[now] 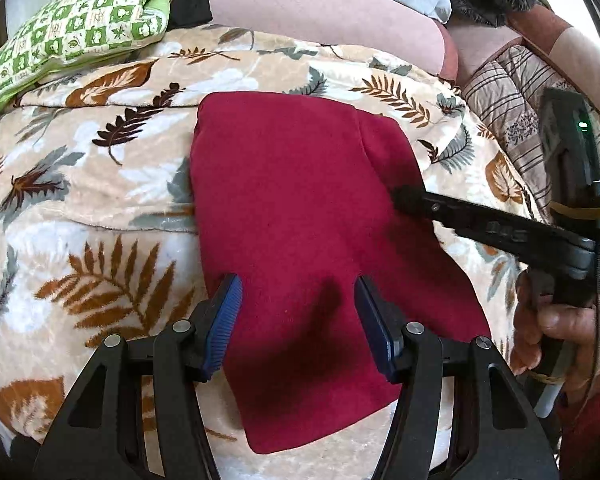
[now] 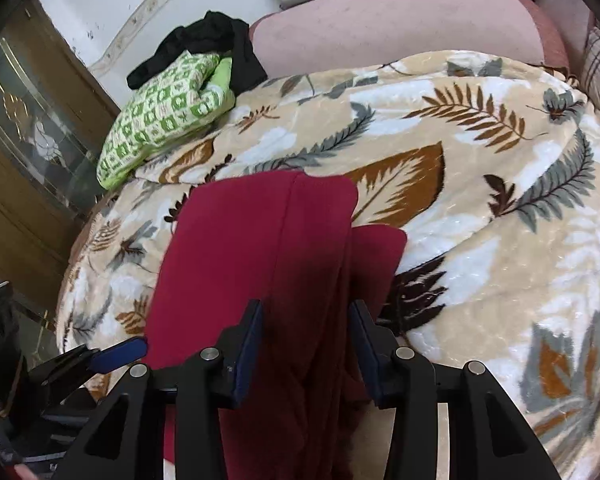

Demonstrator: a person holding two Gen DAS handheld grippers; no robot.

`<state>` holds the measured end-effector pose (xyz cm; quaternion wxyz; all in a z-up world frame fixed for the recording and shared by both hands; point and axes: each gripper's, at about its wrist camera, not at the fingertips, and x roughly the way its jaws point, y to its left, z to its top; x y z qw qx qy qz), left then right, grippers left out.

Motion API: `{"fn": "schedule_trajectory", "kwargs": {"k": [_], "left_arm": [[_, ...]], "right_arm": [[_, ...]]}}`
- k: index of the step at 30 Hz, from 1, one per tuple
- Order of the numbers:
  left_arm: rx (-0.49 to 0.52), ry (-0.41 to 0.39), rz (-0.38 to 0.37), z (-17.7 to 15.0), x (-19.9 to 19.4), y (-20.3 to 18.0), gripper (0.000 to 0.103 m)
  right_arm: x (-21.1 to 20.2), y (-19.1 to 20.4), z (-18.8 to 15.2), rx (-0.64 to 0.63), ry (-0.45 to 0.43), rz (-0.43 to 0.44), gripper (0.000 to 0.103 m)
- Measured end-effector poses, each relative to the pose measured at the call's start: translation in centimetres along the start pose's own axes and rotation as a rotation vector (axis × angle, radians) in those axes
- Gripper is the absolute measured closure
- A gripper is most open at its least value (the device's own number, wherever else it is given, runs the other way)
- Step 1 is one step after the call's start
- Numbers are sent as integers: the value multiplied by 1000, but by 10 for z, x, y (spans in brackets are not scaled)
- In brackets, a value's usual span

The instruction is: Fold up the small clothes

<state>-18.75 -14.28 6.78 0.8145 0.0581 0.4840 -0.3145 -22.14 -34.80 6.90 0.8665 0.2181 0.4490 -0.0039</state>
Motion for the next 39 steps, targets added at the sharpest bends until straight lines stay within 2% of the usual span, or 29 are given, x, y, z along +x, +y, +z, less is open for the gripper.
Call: {"fn": "schedule_trajectory", "kwargs": {"k": [1,3,6,12,19,20,22,23,24,26,29,32,39], "left_arm": [[1,1,-2,0,0,-1,45],[5,0,-3,1,-1,-1,45],[10,2,3,2,1,-4,45],[47,8,66,-1,8,-12,45],[17,-8,67,-6,-6,-9,45],[16,-12,72,-6,-7,-9,45],[17,-19,82,-6,-8,-10,45],[15,-19,86,-7,-8,-9,45],[12,-17,88,-7,-7,-9,45],[6,-15,84,-8,-6,-8,45],[3,-11,90,-9,-5,-8,45],[3,-22,95,-10,-8,-6,45],[-4,-37,116,-8,-7,-1,45]], "right_arm": [[4,1,-1,-11,4,-31,84],[0,3,-2,-29,-16,-56,88],[-4,0,-4,-44,-28,-100,89],[-2,-7,-10,31,-28,-81,89],[-46,0,-15,50,-74,-43,89],[-52,3,-19,39,-72,-38,86],[-55,8,-26,16,-58,-53,73],[-55,11,-31,9,-51,-54,62],[-55,13,-36,3,-46,-47,59],[-49,19,-45,-17,-20,-34,59],[-32,21,-54,-41,23,-60,59],[-24,7,-59,-2,26,-82,66],[-17,-3,-69,20,41,-85,67]]}}
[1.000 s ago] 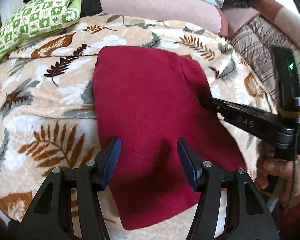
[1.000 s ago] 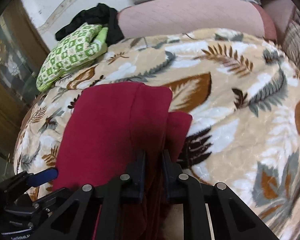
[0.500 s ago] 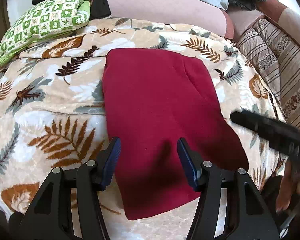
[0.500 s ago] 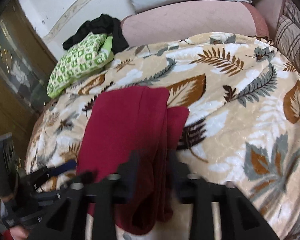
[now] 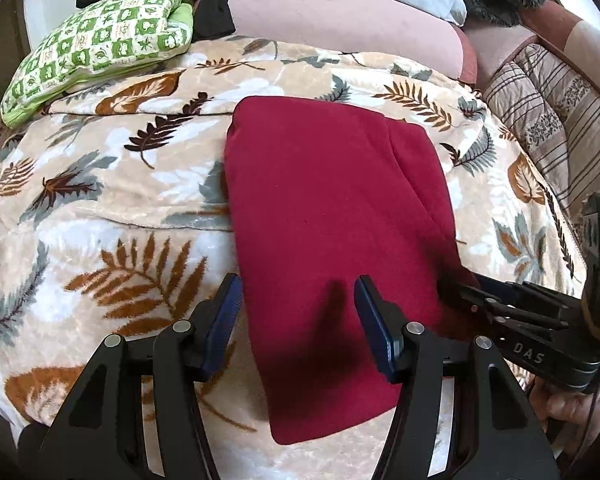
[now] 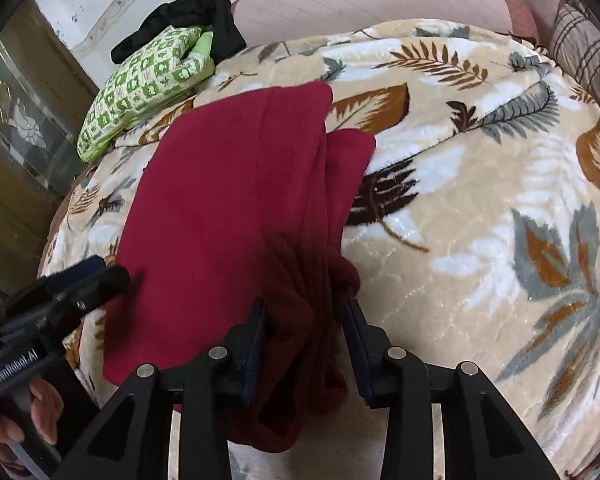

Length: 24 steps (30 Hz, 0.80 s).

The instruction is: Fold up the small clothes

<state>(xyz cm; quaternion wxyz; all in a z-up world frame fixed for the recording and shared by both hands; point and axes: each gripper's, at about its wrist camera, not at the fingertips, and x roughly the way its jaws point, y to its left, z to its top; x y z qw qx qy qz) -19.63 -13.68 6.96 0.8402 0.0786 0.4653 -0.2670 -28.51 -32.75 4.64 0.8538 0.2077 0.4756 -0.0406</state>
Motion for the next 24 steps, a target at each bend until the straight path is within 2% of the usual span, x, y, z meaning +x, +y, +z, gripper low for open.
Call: {"fn": "schedule_trajectory", "kwargs": {"k": [5,8,10,12,13,24], "left_arm": [[1,-3,1,1,2,1,45],[1,-1,0,1,3,1,45],[-5,-3,-2,2,3,1,45],[-16,-5,-8,3,3,3,45],[-22,-5,-12,4,3,5,45],[-74,24,-34,13,17,24,45]], "right_arm": [[-12,4,7,19,-10,18,65],[-28,6,12,47,-80,32,55],[-35,7,19,55,-112,46,53],[-34,11,26,53,-113,48,38],[-32,12,29,49,-112,45,36],[10,2,45,75,-36,45,34]]}}
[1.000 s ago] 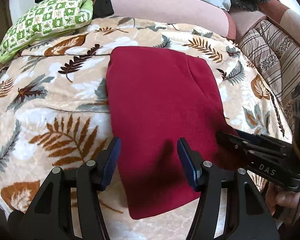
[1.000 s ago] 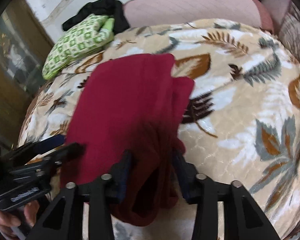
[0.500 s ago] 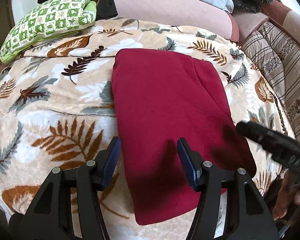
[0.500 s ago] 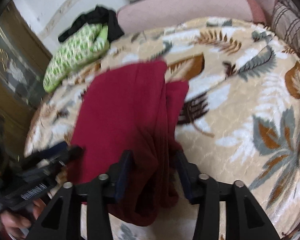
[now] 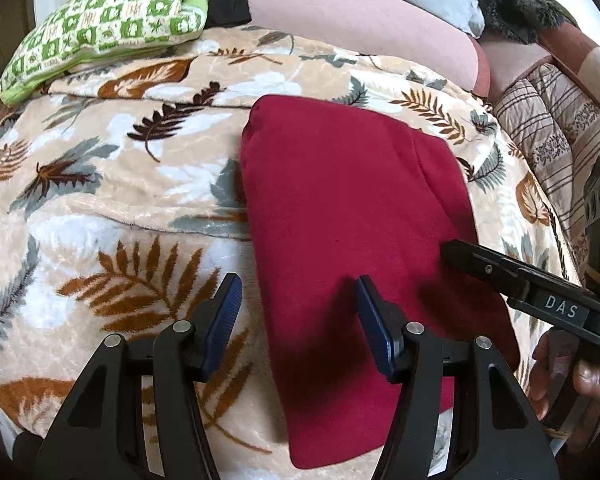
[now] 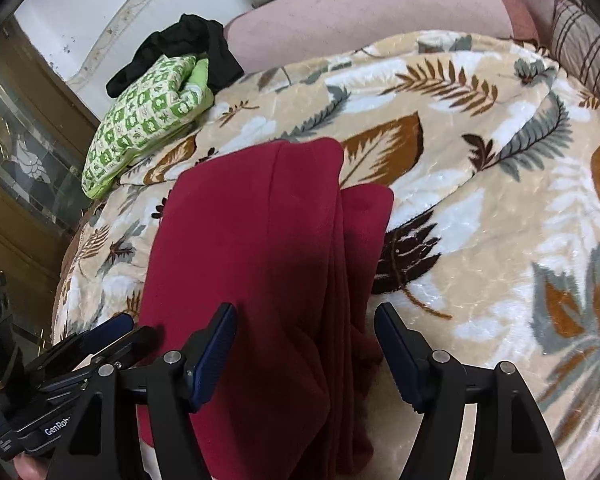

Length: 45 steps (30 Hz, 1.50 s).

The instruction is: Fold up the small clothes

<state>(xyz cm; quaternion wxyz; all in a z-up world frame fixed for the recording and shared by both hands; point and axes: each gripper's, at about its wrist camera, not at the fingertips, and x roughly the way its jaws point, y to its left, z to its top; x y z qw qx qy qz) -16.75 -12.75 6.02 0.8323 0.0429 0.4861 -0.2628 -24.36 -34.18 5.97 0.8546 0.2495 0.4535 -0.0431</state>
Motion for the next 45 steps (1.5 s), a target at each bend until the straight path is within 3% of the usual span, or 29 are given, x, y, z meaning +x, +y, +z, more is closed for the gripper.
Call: {"fn": "schedule_trajectory", "kwargs": {"k": [10,13,16,18,20,23,27,31,34,36,38,42,45], "left_arm": [[-27,36,-73,6,19,6,45],[-30,46,-88,9,27,4,37],[-53,48,-111,10,33,4,37],[-37,39,-108,9,31,3,39],[-12,33,-99,8,24,1,50],[-14,20,-123,10,4,6,56],[-8,-16,-87,14,-25,17,56],[-49,-10,-65,14,-27,38,56],[-55,-14,-20,11,-15,47,56],[-43,4,13,8,-7,51,56],[-47,10,-4,6,-8,55,56],[-38,-38,11,8,-24,54,56],[-56,-67,-12,15,-30,52,56]], "right_arm": [[24,-5,5,-17,29,26,34],[31,-10,7,11,36,61,33],[37,-14,8,31,43,113,34],[35,-11,7,15,33,114,47],[26,-3,7,-26,22,115,61],[8,13,11,-71,0,151,65],[-4,41,16,-114,-19,192,66],[4,57,15,-114,-10,213,66],[20,61,8,-115,-2,150,65],[33,58,4,-110,56,83,58],[29,50,2,-76,76,60,55],[-13,43,12,-47,-36,73,54],[-29,56,27,-105,-97,99,54]]}}
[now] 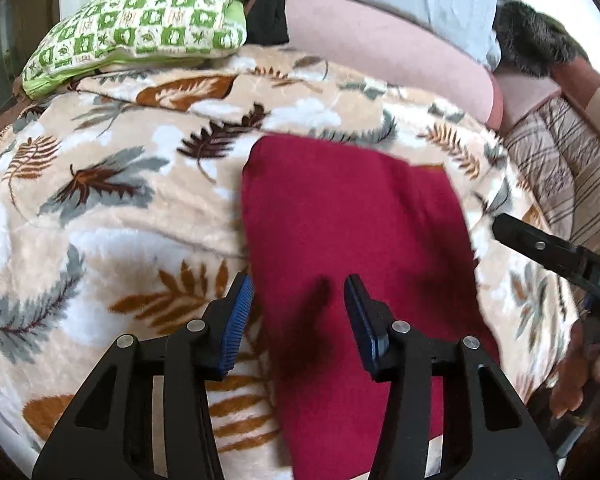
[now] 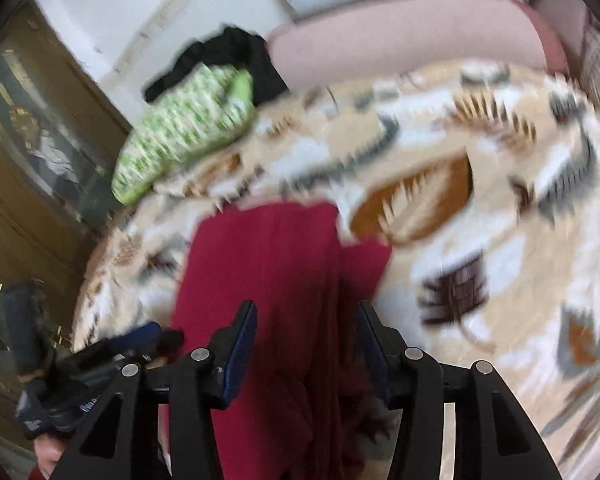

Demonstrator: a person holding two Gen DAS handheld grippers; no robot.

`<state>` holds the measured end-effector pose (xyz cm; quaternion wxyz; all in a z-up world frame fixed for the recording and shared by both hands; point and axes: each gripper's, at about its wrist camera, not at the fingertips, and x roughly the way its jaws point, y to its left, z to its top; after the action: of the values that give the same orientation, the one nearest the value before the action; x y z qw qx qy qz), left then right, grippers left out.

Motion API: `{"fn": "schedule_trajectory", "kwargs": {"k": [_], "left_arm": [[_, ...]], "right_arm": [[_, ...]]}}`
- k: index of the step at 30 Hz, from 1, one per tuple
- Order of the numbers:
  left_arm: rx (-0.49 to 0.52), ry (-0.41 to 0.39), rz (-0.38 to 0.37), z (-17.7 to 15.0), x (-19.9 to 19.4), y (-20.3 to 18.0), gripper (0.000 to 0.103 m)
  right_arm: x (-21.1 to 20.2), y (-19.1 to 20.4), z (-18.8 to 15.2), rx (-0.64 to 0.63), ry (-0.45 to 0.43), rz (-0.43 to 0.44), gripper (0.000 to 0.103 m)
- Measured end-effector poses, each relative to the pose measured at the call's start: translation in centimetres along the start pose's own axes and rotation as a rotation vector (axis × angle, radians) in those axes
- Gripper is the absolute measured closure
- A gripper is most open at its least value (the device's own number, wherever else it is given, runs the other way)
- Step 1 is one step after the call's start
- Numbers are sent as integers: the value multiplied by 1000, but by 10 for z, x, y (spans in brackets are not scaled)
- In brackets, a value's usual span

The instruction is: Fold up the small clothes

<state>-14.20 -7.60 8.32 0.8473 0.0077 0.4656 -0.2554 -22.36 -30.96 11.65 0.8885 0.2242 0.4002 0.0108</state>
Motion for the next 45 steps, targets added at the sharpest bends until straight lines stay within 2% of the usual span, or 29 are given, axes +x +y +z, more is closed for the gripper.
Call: {"fn": "schedule_trajectory", "kwargs": {"k": [5,9,12,16,21,24,29,33,37,41,45], "left_arm": [[-9,8,2,11,15,-7,55],[-11,25,24,12,34,-9,55],[4,23,33,12,41,-12,47],[22,28,60,13,47,-15,42],[6,32,59,11,42,-11,42],[-1,31,63,8,38,-9,42],[20,-3,109,1,20,-15,42],[28,-54,131,-3,-2,-18,42],[31,-104,154,-7,-23,-23,42],[62,-128,194,-12,-36,-29,42],[54,-146,192,-16,-46,-28,42]], "right_arm": [[24,26,11,-98,-1,7,54],[60,25,11,-129,51,-13,54],[89,12,4,-141,109,-99,57],[95,10,5,-148,107,-108,57],[60,25,2,-155,109,-96,56],[34,35,-20,-196,106,-109,55],[44,26,-59,-223,140,-169,55],[29,36,-57,-246,125,-171,55],[3,46,-50,-209,51,-153,54],[-13,52,-45,-179,1,-168,50],[-20,58,-44,-169,-16,-178,48]]}}
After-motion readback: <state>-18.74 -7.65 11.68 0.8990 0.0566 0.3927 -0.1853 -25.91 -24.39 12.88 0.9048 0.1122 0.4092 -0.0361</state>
